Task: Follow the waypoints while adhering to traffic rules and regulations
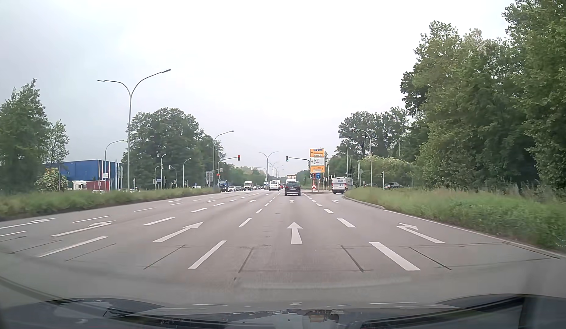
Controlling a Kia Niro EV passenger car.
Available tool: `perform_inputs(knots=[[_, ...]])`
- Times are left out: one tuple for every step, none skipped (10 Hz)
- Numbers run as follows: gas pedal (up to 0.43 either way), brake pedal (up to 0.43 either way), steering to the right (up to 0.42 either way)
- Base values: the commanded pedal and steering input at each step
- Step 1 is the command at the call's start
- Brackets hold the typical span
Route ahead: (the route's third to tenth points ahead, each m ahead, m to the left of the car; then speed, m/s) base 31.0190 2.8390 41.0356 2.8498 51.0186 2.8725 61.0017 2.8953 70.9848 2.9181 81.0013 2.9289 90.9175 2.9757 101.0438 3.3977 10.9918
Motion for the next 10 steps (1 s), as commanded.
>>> perform_inputs(knots=[[0.209,0.0,-0.002],[0.209,0.0,-0.002],[0.209,0.0,-0.002],[0.209,0.0,-0.002],[0.209,0.0,-0.002],[0.209,0.0,-0.002],[0.209,0.0,-0.002],[0.209,0.0,-0.002],[0.209,0.0,-0.002],[0.197,0.0,-0.002]])
